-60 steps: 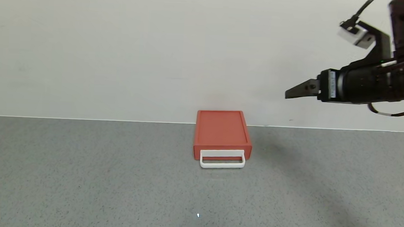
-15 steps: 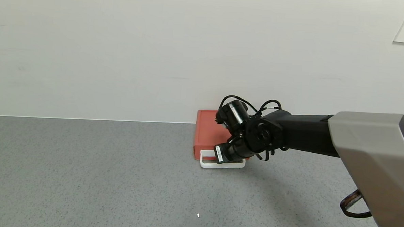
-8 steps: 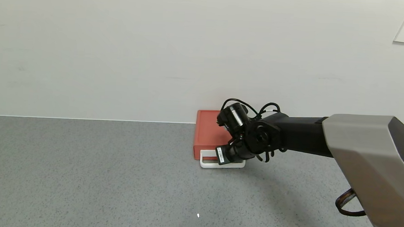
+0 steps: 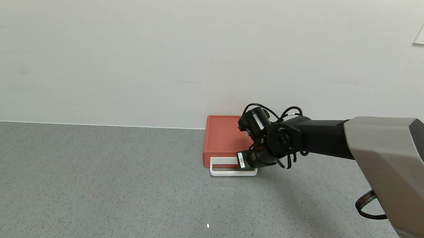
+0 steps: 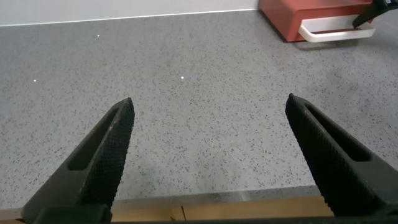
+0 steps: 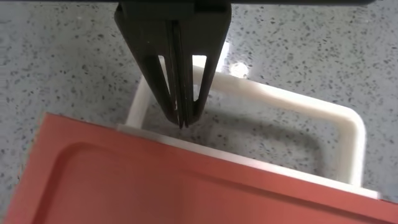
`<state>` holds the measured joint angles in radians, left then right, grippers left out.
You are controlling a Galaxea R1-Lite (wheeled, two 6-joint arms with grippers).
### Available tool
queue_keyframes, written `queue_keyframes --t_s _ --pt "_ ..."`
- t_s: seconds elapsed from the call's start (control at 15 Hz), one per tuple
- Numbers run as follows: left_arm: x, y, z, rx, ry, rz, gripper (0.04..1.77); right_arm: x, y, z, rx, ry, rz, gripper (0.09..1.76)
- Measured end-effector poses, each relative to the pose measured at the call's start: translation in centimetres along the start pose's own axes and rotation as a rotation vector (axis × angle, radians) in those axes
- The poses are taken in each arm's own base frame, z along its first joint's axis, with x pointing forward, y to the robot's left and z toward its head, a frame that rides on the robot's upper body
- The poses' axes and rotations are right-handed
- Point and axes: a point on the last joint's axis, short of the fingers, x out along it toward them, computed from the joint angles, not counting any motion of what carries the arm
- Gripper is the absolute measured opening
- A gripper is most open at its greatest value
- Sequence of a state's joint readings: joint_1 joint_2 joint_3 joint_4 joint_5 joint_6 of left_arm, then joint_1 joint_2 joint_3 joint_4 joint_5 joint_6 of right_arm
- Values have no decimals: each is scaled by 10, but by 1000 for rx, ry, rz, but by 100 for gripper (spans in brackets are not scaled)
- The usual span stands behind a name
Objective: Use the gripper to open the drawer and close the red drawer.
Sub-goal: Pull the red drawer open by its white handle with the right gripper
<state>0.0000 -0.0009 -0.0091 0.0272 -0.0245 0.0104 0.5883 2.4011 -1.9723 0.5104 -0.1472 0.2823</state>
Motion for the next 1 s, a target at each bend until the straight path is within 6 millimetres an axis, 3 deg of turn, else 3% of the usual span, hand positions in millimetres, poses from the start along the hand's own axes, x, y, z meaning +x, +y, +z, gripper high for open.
queue_keyframes --t_s 0.4,1.0 --pt "0 0 0 0 0 0 175 0 -6 1 7 11 -4 11" --pt "0 0 0 0 0 0 175 6 11 0 -12 -28 32 11"
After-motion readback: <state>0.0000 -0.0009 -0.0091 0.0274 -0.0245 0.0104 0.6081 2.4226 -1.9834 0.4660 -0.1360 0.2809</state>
